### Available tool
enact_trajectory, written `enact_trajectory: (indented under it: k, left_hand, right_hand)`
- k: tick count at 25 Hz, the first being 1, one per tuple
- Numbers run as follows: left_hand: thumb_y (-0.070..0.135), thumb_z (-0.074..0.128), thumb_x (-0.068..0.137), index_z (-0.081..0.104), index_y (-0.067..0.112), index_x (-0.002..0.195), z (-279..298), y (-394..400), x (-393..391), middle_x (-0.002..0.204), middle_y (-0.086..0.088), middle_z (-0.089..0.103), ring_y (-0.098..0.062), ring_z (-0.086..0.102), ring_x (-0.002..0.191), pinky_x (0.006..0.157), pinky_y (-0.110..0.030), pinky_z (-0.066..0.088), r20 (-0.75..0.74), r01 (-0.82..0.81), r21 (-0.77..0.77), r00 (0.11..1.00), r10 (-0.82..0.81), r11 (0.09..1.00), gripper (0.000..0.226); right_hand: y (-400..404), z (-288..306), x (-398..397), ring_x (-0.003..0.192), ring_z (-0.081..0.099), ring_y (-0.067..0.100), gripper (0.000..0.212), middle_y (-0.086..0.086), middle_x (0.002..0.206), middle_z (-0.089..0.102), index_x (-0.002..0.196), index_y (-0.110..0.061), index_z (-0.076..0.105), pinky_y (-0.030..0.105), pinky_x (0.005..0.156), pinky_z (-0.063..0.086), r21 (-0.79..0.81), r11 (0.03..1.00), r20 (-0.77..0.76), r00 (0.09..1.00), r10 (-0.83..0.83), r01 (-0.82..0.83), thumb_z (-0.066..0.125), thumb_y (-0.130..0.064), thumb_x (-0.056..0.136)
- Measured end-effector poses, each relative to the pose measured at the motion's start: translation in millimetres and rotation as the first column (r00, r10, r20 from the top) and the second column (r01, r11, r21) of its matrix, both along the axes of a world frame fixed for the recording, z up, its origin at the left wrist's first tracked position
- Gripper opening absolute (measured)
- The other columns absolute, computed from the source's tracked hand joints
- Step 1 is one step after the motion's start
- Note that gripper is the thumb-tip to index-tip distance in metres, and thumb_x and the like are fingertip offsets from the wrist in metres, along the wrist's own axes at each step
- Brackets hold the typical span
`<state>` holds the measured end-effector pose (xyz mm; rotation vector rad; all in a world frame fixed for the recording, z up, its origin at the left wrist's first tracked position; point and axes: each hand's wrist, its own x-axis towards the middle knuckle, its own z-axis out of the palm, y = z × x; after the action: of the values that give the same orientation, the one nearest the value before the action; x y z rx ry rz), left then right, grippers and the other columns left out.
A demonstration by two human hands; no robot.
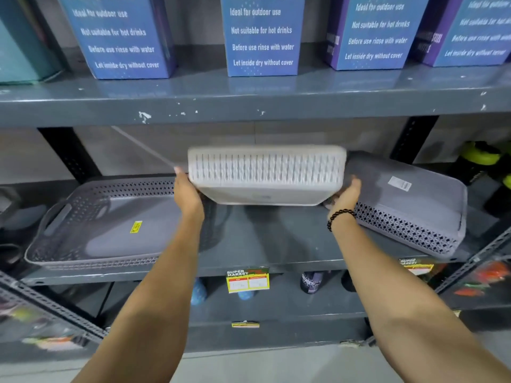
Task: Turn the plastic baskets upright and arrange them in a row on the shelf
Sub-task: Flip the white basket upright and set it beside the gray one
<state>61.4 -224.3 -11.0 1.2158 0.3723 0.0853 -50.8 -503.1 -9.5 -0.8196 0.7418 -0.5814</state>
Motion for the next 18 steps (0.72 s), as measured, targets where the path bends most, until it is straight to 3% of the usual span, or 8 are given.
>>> enact_trajectory:
  k: [2,4,6,8,10,12,16,18]
  left_hand:
    - [0.072,0.047,0.071,0.068,0.011,0.107,-27,18,13,0.111,-0.012,0.07,-0.032,0.065,0.106,0.1,-0.05,0.049,-0.118,0.109,0.045,0.988,-0.103,0.993,0.074]
    - [0.055,0.056,0.078,0.06,0.0,0.12,-11,24,-5,0.121,-0.019,0.065,-0.035,0.061,0.113,0.102,-0.05,0.047,-0.221,0.258,0.276,0.955,-0.201,0.926,0.069]
    - [0.023,0.056,0.087,0.063,-0.005,0.116,0,25,-16,0.124,-0.024,0.062,-0.037,0.058,0.117,0.099,-0.045,0.047,-0.285,0.312,0.604,0.944,-0.168,0.733,0.041]
    - [0.002,0.048,0.088,0.067,-0.009,0.087,11,20,-32,0.114,-0.029,0.066,-0.04,0.061,0.11,0.09,-0.041,0.051,-0.281,0.307,0.833,0.951,-0.125,0.46,0.022]
    - [-0.008,0.045,0.083,0.062,-0.006,0.072,14,16,-46,0.103,-0.032,0.067,-0.042,0.063,0.101,0.082,-0.043,0.052,-0.241,0.266,0.923,0.963,-0.121,0.278,0.021]
    - [-0.013,0.044,0.082,0.064,-0.012,0.084,9,14,-52,0.1,-0.032,0.067,-0.044,0.063,0.095,0.076,-0.044,0.052,-0.206,0.229,0.955,0.97,-0.129,0.19,0.02]
    - [-0.017,0.046,0.082,0.06,-0.012,0.095,6,11,-57,0.101,-0.029,0.065,-0.043,0.063,0.096,0.078,-0.043,0.053,-0.185,0.202,0.969,0.975,-0.121,0.14,0.02]
    - [-0.017,0.046,0.083,0.058,-0.009,0.103,4,11,-59,0.106,-0.028,0.064,-0.041,0.062,0.099,0.081,-0.043,0.053,-0.191,0.204,0.972,0.975,-0.114,0.114,0.024]
  right_hand:
    - [-4,-9,-15,0.066,0.064,0.02,0.037,0.002,0.073,0.07,0.074,-0.021,0.062,0.023,0.058,0.052,0.047,0.989,-0.002,0.99,0.138,-0.138,0.042,-0.05,0.086]
    - [-9,-15,-23,0.046,0.064,0.016,0.035,-0.001,0.051,0.067,0.066,-0.019,0.06,0.021,0.048,0.05,0.012,0.968,-0.063,0.966,0.249,-0.249,0.044,-0.035,0.092]
    - [-14,-21,-24,0.038,0.062,0.013,0.026,-0.001,0.048,0.066,0.071,-0.016,0.061,0.019,0.043,0.048,-0.066,0.948,-0.201,0.935,0.294,-0.312,0.048,-0.022,0.093]
    - [-22,-28,-20,0.056,0.069,0.016,0.021,0.003,0.061,0.071,0.085,-0.01,0.066,0.025,0.057,0.054,-0.167,0.906,-0.371,0.876,0.308,-0.389,0.052,-0.025,0.09]
    - [-26,-29,-16,0.095,0.068,0.026,0.035,0.01,0.099,0.072,0.109,-0.004,0.066,0.037,0.089,0.053,-0.317,0.814,-0.546,0.795,0.263,-0.487,0.051,-0.031,0.091]
    - [-25,-28,-16,0.111,0.06,0.029,0.04,0.005,0.114,0.063,0.124,-0.006,0.06,0.039,0.104,0.045,-0.415,0.734,-0.61,0.763,0.213,-0.537,0.048,-0.029,0.094]
    - [-26,-35,-14,0.093,0.06,0.022,0.037,0.014,0.111,0.067,0.123,-0.006,0.062,0.034,0.093,0.049,-0.463,0.708,-0.627,0.762,0.163,-0.533,0.05,-0.023,0.092]
    - [-27,-39,-13,0.095,0.06,0.022,0.036,0.017,0.117,0.067,0.123,-0.005,0.062,0.036,0.096,0.049,-0.455,0.721,-0.618,0.768,0.167,-0.523,0.052,-0.017,0.091]
